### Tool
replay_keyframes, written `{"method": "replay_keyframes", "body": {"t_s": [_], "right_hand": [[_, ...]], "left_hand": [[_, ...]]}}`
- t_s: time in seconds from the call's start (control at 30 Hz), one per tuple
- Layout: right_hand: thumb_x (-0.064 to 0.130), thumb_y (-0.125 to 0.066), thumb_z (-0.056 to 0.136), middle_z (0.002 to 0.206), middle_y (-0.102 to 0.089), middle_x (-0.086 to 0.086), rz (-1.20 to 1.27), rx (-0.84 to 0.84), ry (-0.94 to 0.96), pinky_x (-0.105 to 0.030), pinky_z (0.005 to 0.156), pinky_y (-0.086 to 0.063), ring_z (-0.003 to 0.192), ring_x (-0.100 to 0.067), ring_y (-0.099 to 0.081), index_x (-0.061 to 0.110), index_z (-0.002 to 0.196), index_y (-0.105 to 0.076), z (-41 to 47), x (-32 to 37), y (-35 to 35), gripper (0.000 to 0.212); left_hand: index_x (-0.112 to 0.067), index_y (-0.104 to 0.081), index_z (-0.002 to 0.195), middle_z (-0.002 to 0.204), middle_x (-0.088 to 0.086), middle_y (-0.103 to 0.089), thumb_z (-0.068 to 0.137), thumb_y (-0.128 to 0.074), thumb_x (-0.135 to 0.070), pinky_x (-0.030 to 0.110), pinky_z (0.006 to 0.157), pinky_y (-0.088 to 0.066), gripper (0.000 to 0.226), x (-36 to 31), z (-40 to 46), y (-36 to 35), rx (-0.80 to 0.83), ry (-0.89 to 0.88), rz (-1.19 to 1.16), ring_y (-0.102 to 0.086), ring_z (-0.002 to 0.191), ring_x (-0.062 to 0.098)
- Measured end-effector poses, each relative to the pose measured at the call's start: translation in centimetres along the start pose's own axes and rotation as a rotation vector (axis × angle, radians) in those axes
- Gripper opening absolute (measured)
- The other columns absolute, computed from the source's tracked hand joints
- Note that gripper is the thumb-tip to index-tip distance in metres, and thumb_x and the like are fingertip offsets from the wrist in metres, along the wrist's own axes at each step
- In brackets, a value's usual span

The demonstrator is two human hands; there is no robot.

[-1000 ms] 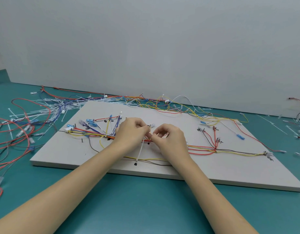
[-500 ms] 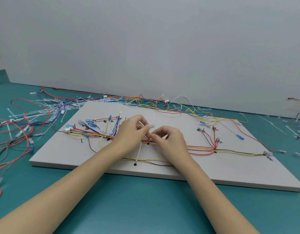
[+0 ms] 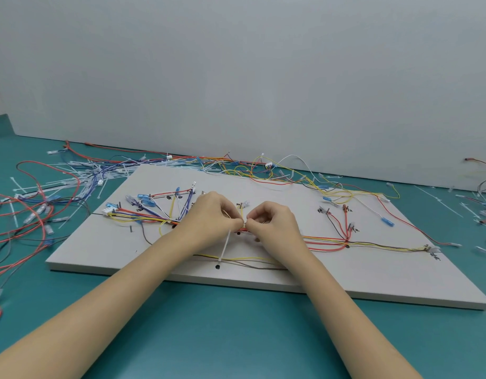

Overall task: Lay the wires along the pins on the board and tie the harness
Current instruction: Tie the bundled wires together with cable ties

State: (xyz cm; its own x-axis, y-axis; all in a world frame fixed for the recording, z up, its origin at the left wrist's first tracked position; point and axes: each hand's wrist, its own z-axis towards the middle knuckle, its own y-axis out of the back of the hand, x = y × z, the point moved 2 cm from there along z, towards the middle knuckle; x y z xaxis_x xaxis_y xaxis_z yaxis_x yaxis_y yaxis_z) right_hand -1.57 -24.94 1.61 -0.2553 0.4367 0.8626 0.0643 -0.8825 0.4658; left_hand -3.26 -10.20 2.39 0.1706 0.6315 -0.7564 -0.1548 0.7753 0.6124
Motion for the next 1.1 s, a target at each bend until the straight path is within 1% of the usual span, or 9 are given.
{"method": "replay_keyframes", "body": {"t_s": [0.1, 0.2, 0.27, 0.37, 0.43, 0.63, 0.8, 0.93, 1.1], "right_hand": [[0.006, -0.065, 0.078, 0.069, -0.065, -0.003, 0.013, 0.015, 0.015, -0.044, 0.071, -0.056, 0.066, -0.018, -0.06, 0.012, 0.074, -0.067, 0.0, 0.2, -0.1, 0.008], [0.005, -0.062, 0.085, 0.066, -0.065, -0.003, 0.068, 0.032, 0.03, -0.04, 0.065, -0.055, 0.055, -0.012, -0.056, 0.013, 0.073, -0.067, -0.1, 0.3, 0.1, 0.016], [0.006, -0.061, 0.088, 0.066, -0.065, -0.002, 0.072, 0.037, 0.038, -0.034, 0.064, -0.053, 0.052, -0.009, -0.055, 0.013, 0.075, -0.067, -0.1, 0.4, 0.1, 0.016], [0.008, -0.061, 0.089, 0.068, -0.066, -0.002, 0.062, 0.03, 0.047, -0.031, 0.064, -0.051, 0.056, -0.01, -0.056, 0.014, 0.076, -0.067, 0.0, 0.3, 0.2, 0.015], [0.01, -0.061, 0.089, 0.07, -0.066, 0.0, 0.044, 0.018, 0.06, -0.029, 0.065, -0.05, 0.06, -0.01, -0.056, 0.015, 0.076, -0.067, 0.0, 0.1, 0.1, 0.015], [0.009, -0.059, 0.091, 0.076, -0.061, 0.003, -0.065, -0.057, 0.181, -0.011, 0.06, -0.035, 0.069, -0.004, -0.052, 0.01, 0.08, -0.062, -0.1, 0.4, -0.3, 0.011], [0.006, -0.059, 0.091, 0.075, -0.061, 0.003, 0.012, -0.075, 0.179, -0.012, 0.062, -0.037, 0.069, -0.004, -0.052, 0.006, 0.081, -0.063, -0.4, 0.8, 0.1, 0.011], [0.002, -0.058, 0.091, 0.073, -0.062, -0.001, 0.193, -0.047, 0.063, -0.024, 0.066, -0.042, 0.068, -0.01, -0.053, 0.007, 0.078, -0.062, -0.4, 0.8, 0.4, 0.015], [0.0, -0.056, 0.092, 0.073, -0.063, -0.007, 0.333, 0.008, -0.043, -0.02, 0.06, -0.042, 0.07, -0.016, -0.057, 0.009, 0.074, -0.06, -0.3, 0.6, 0.6, 0.021]], "left_hand": [[-0.021, -0.076, 0.063, 0.062, -0.007, -0.069, 0.067, -0.074, -0.015, 0.02, 0.06, -0.051, 0.008, 0.1, 0.1, 0.0, 0.002, -0.012, 0.005, -0.064, 0.06, 0.004], [-0.021, -0.075, 0.061, 0.062, -0.005, -0.069, 0.068, -0.077, -0.017, 0.018, 0.057, -0.049, 0.008, 0.1, 0.0, -0.2, -0.002, -0.035, 0.009, -0.062, 0.057, 0.002], [-0.021, -0.075, 0.061, 0.061, -0.005, -0.069, 0.069, -0.076, -0.016, 0.02, 0.058, -0.049, 0.01, 0.0, 0.0, -0.3, -0.018, -0.052, 0.0, -0.064, 0.061, 0.005], [-0.027, -0.073, 0.058, 0.06, -0.007, -0.069, 0.072, -0.078, -0.017, 0.021, 0.059, -0.048, 0.018, -0.2, -0.1, -0.3, -0.019, -0.07, -0.008, -0.064, 0.061, 0.004], [-0.027, -0.074, 0.06, 0.061, -0.007, -0.07, 0.073, -0.078, -0.018, 0.02, 0.059, -0.048, 0.016, -0.2, -0.1, -0.3, -0.021, -0.064, -0.011, -0.063, 0.061, 0.003], [-0.022, -0.073, 0.062, 0.066, -0.004, -0.07, 0.072, -0.079, -0.018, 0.024, 0.064, -0.049, 0.013, -0.1, 0.3, -0.7, -0.013, -0.013, 0.05, -0.064, 0.068, 0.01], [-0.026, -0.064, 0.058, 0.07, -0.004, -0.068, 0.073, -0.073, -0.016, 0.024, 0.065, -0.05, 0.02, -0.3, 0.9, -1.2, 0.016, -0.015, 0.189, -0.062, 0.071, 0.016], [-0.029, -0.055, 0.053, 0.071, -0.005, -0.061, 0.073, -0.07, -0.015, 0.023, 0.064, -0.045, 0.029, -0.5, 1.2, -1.4, 0.035, -0.012, 0.28, -0.06, 0.074, 0.019], [-0.028, -0.052, 0.058, 0.065, -0.009, -0.056, 0.073, -0.068, -0.015, 0.022, 0.058, -0.038, 0.026, -0.6, 1.4, -1.1, 0.111, -0.057, 0.302, -0.055, 0.067, 0.017]]}}
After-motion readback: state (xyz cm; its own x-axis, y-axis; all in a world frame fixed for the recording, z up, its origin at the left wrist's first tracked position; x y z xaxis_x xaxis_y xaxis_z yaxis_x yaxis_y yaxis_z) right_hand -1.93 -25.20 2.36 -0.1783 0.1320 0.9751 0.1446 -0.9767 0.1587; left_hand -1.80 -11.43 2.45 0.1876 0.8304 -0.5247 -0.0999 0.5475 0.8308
